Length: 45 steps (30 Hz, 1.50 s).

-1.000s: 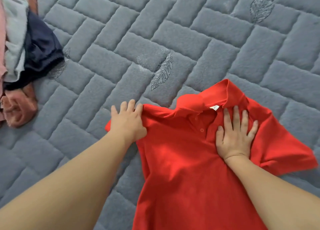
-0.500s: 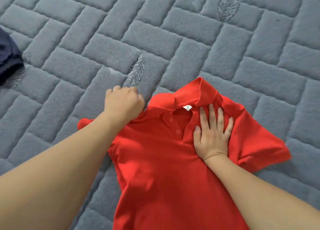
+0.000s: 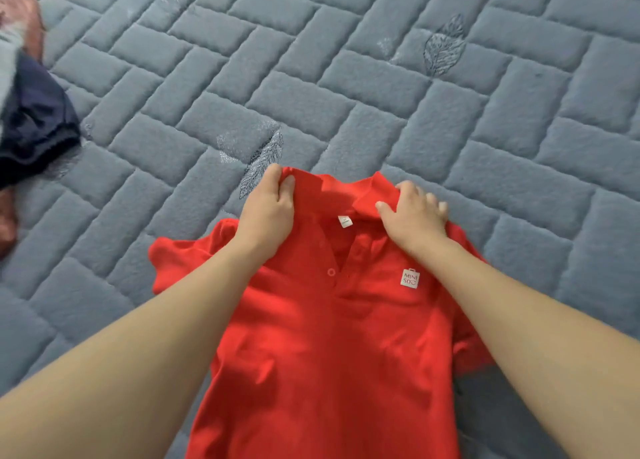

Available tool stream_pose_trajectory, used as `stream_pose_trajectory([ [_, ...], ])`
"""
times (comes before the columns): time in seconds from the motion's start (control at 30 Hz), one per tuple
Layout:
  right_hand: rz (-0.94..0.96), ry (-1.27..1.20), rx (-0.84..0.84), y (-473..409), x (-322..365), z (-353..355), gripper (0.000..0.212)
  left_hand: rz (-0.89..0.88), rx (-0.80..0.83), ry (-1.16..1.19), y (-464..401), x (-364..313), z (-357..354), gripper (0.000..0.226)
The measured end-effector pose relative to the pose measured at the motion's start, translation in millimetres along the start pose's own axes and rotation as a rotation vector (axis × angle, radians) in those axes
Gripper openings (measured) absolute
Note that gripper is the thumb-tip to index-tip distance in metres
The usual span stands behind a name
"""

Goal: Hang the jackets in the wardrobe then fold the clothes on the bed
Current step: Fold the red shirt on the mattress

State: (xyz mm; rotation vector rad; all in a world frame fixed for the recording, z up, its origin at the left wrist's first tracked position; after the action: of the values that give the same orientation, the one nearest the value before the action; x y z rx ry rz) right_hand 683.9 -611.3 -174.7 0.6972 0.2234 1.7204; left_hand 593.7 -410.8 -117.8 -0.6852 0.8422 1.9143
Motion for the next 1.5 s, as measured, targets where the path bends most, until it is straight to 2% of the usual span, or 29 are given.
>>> stream_pose_trajectory([
  [0.07, 0.155, -0.163, -0.047, -6.9, 6.8, 14.1, 0.034, -0.014, -0.114, -0.013, -15.9, -19.7, 8.1, 0.021],
  [0.13, 0.242, -0.252, -0.276, -17.4, 18.2, 37.4, 0.028, 0.028, -0.247, -0.127, -41.5, -32.3, 18.5, 0.018],
  [0.2, 0.299, -0.147, -0.411, -35.7, 28.5, 56.1, 0.032, 0.185, -0.363, -0.296, -69.2, -39.3, 24.8, 0.026],
  [0.3, 0.277, 0.18, -0.287, -69.7, 22.7, 44.8, 0.038, 0.241, -0.447, -0.343, -81.8, -38.2, -7.4, 0.041],
  [0.37, 0.266, 0.235, -0.273, -77.9, 5.4, 24.7, 0.036, 0.196, -0.286, -0.375, -66.8, -19.8, -54.7, 0.056],
  [0.43, 0.288, 0.18, -0.348, -84.4, 0.6, 13.5, 0.034, 0.2, -0.092, -0.543, -52.2, 10.1, -94.1, 0.068],
  [0.47, 0.305, 0.167, -0.352, -87.7, 0.8, 9.3, 0.033, 0.215, -0.053, -0.596, -48.3, 24.0, -103.7, 0.072],
  [0.73, 0.319, 0.152, -0.311, -90.7, 0.6, 16.3, 0.032, 0.216, -0.04, -0.624, -52.7, 27.2, -107.5, 0.078],
  [1.0, 0.342, 0.153, -0.278, -92.0, 0.6, 17.8, 0.032, 0.201, -0.051, -0.661, -53.0, 25.9, -105.7, 0.098],
  [1.13, 0.376, 0.025, -0.223, -87.2, -4.9, 22.1, 0.043, 0.201, -0.077, -0.656, -52.7, 25.3, -106.1, 0.1],
  [1.23, 0.422, -0.228, -0.12, -80.1, -16.9, 27.3, 0.043, 0.186, -0.112, -0.651, -52.6, 26.5, -106.1, 0.097],
  [1.3, 0.371, -0.47, -0.078, -68.0, -29.8, 32.2, 0.038, 0.185, -0.125, -0.645, -51.6, 28.4, -106.1, 0.094],
  [1.37, 0.233, -0.572, -0.029, -49.6, -53.8, 37.9, 0.031, 0.191, -0.129, -0.633, -48.8, 26.2, -105.8, 0.092],
  [1.43, 0.11, -0.474, 0.06, -28.7, -86.9, 44.3, 0.022, 0.236, -0.09, -0.657, -46.7, 20.3, -105.3, 0.09],
  [1.5, -0.012, -0.375, 0.216, -7.4, -119.3, 50.7, 0.012, 0.358, -0.022, -0.634, -47.0, 8.8, -109.5, 0.09],
])
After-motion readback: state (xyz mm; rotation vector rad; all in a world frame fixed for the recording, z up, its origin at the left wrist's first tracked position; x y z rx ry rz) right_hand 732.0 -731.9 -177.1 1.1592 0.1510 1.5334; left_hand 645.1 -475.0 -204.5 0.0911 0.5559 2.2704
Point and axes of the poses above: each hand's wrist, its own y-axis away from the middle knuckle, its own z-axis out of the back of the hand, x = y × z, the point moved 2 cm from there along -y, towards the middle knuckle, and after that the axes turned 14 degrees about x, right-handed, at the moved point
